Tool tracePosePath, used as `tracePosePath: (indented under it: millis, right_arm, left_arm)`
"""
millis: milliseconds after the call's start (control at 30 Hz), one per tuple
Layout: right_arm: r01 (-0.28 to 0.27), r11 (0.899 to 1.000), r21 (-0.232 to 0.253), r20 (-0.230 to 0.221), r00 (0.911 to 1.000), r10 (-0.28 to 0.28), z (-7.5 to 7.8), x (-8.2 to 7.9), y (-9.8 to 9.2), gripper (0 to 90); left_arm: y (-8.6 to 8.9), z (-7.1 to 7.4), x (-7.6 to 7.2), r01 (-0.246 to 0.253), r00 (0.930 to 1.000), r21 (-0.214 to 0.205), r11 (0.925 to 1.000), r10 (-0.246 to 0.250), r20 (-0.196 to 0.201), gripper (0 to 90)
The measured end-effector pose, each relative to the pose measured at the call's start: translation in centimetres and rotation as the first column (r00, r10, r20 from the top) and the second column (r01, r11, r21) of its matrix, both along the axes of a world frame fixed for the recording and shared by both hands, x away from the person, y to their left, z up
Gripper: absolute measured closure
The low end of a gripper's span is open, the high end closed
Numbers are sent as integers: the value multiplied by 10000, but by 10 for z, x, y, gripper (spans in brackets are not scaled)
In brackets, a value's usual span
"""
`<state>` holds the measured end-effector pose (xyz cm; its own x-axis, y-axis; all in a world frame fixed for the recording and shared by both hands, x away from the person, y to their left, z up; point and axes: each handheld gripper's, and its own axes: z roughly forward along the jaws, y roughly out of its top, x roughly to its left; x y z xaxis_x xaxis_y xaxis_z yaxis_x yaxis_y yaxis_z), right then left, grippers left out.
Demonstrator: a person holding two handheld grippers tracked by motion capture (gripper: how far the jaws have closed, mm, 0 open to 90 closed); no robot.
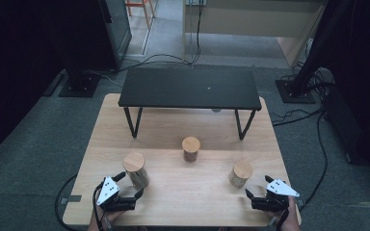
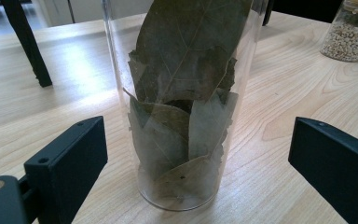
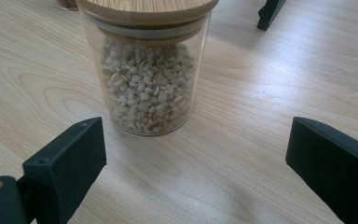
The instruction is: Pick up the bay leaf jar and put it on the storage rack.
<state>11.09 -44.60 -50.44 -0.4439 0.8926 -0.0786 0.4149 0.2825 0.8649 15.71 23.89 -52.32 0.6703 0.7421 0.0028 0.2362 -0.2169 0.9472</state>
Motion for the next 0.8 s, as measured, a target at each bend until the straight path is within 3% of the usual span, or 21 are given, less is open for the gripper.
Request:
tracePosePath:
  millis: [467, 700, 800]
  right_arm:
    - [-83, 9999, -118, -22, 10000, 83, 0, 1, 2, 47]
    - [-95, 9997, -220, -34, 9999, 94, 0, 0, 4, 47]
    - [-107, 9997, -218, -49, 9999, 106, 1, 1, 3, 47]
  left_arm:
    - [-6, 3, 0, -191, 9997, 132, 9997, 192, -115, 45]
    - [-3, 2, 2, -165, 9998, -247, 9996, 162, -130, 46]
    - [2, 0, 3, -160, 9998, -646, 9978, 153, -118, 46]
